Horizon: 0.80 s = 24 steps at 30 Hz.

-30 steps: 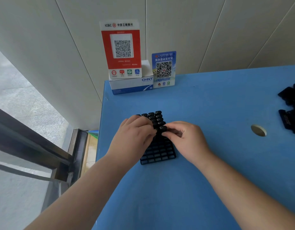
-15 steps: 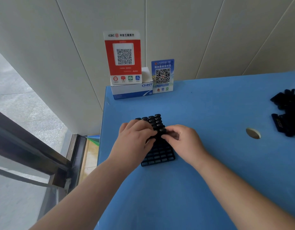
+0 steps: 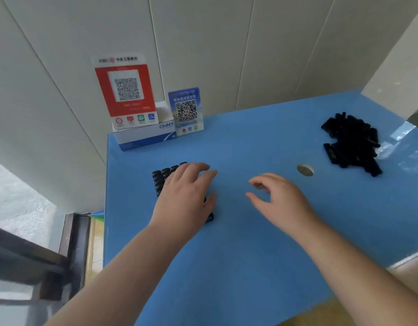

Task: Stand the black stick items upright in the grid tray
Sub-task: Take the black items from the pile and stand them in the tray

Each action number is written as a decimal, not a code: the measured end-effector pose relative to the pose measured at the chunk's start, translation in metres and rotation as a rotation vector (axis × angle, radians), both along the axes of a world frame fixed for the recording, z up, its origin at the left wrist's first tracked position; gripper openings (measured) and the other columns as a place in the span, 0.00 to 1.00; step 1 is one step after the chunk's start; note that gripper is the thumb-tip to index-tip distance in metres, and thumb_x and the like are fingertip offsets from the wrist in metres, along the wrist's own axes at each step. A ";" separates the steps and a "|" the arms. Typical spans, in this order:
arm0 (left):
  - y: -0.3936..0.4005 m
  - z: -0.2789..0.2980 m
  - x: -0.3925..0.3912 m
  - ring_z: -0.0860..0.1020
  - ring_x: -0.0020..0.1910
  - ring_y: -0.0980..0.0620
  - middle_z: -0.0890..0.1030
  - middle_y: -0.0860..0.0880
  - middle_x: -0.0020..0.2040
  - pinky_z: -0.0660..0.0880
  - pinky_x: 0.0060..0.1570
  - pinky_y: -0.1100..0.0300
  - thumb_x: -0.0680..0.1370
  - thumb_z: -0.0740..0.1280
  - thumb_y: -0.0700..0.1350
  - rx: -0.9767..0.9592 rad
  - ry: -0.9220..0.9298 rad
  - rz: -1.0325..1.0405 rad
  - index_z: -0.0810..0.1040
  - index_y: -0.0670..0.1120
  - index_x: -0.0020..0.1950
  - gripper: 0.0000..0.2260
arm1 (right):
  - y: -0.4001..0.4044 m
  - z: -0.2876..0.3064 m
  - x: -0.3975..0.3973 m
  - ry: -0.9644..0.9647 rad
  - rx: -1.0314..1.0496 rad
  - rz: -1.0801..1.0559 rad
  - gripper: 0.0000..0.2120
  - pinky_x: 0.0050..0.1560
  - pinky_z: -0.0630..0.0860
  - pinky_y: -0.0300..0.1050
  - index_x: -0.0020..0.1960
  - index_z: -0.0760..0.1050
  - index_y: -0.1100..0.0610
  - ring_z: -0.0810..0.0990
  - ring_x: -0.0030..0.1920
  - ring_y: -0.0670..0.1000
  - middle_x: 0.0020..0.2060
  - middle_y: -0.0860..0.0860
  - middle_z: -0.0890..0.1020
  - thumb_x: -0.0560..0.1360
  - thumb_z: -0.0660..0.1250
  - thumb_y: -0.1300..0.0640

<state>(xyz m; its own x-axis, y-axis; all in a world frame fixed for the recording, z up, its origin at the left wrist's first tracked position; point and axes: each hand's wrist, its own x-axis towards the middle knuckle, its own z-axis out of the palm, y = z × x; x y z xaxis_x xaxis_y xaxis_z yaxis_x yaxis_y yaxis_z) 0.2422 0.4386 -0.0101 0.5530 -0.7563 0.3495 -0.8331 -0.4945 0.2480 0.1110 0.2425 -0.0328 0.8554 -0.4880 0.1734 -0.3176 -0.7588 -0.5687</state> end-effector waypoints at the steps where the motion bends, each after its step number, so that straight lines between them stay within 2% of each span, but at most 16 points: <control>1: -0.007 0.001 -0.004 0.74 0.64 0.44 0.78 0.48 0.63 0.71 0.63 0.48 0.73 0.74 0.47 0.051 -0.019 -0.036 0.79 0.47 0.65 0.21 | -0.007 0.008 -0.012 0.016 -0.062 -0.014 0.12 0.55 0.76 0.40 0.57 0.80 0.50 0.79 0.52 0.42 0.50 0.41 0.80 0.75 0.71 0.49; 4: -0.029 0.001 -0.020 0.68 0.71 0.46 0.72 0.48 0.71 0.66 0.68 0.52 0.77 0.68 0.52 0.241 -0.055 -0.119 0.73 0.48 0.70 0.23 | -0.028 0.024 -0.048 0.063 -0.174 -0.089 0.15 0.57 0.75 0.41 0.61 0.79 0.51 0.79 0.58 0.44 0.56 0.41 0.79 0.76 0.69 0.47; 6: -0.045 -0.002 -0.032 0.64 0.74 0.48 0.67 0.49 0.75 0.62 0.70 0.53 0.79 0.65 0.55 0.281 -0.049 -0.132 0.68 0.49 0.74 0.25 | -0.043 0.030 -0.074 0.129 -0.176 -0.147 0.19 0.60 0.74 0.44 0.65 0.77 0.51 0.77 0.62 0.46 0.60 0.42 0.77 0.76 0.71 0.47; 10: -0.080 0.001 -0.065 0.62 0.75 0.47 0.63 0.50 0.77 0.63 0.70 0.53 0.80 0.62 0.57 0.299 -0.050 -0.121 0.61 0.50 0.77 0.28 | -0.071 0.036 -0.130 0.255 -0.213 -0.239 0.24 0.60 0.69 0.42 0.69 0.72 0.49 0.73 0.65 0.48 0.64 0.43 0.74 0.75 0.71 0.45; 15: -0.127 0.006 -0.129 0.61 0.74 0.47 0.64 0.50 0.76 0.63 0.70 0.52 0.79 0.63 0.58 0.321 -0.079 -0.156 0.62 0.52 0.76 0.28 | -0.104 0.045 -0.204 0.317 -0.212 -0.334 0.25 0.64 0.71 0.48 0.71 0.71 0.50 0.73 0.66 0.52 0.66 0.47 0.73 0.76 0.69 0.44; 24: -0.207 0.004 -0.243 0.65 0.72 0.46 0.67 0.50 0.74 0.66 0.68 0.51 0.78 0.62 0.58 0.315 -0.027 -0.188 0.64 0.53 0.76 0.27 | -0.165 0.054 -0.316 0.329 -0.249 -0.360 0.25 0.60 0.72 0.48 0.69 0.72 0.49 0.74 0.64 0.53 0.63 0.47 0.75 0.75 0.70 0.44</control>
